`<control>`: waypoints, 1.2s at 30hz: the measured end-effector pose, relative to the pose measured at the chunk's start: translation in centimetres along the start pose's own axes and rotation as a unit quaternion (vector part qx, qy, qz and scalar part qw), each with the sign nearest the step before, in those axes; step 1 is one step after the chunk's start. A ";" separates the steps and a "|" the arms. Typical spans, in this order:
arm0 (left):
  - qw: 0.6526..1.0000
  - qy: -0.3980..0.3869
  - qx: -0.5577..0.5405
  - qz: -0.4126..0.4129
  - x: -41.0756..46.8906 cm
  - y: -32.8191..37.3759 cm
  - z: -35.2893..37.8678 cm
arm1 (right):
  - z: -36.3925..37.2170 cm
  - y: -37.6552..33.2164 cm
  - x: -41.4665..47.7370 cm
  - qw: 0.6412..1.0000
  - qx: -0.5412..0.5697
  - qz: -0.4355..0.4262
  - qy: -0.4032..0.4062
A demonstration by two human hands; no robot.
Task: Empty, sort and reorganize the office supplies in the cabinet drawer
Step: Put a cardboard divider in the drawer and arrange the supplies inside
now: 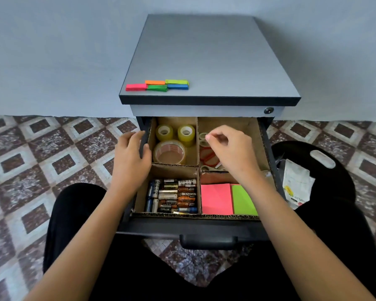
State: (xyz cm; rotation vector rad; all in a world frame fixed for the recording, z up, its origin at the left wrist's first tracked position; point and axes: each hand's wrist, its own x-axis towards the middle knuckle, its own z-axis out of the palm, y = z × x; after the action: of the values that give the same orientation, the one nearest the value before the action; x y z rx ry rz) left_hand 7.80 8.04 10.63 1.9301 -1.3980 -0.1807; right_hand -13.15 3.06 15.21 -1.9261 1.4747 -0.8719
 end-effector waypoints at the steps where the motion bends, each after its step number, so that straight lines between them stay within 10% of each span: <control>1: 1.000 0.014 -0.001 0.018 0.6 0.3 -0.2 | 0.2 -0.6 0.7 1.000 0.000 -0.013 -0.006; 11: 0.990 0.046 0.050 0.125 10.0 1.2 -3.4 | 3.1 -7.3 8.9 0.986 -0.067 -0.146 -0.031; 25: 0.973 -0.158 0.140 0.089 16.6 1.0 -5.4 | 7.1 -11.7 14.7 0.941 -0.263 -0.168 -0.131; 36: 0.975 -0.116 0.112 0.150 15.6 0.5 -5.8 | 7.4 -12.2 14.8 0.921 -0.306 -0.209 -0.120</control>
State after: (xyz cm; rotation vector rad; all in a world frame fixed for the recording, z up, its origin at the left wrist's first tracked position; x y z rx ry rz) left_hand 16.52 -2.84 19.71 1.8899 -1.9178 -0.1092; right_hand 2.72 -8.01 22.15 -2.7672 1.2960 -0.3167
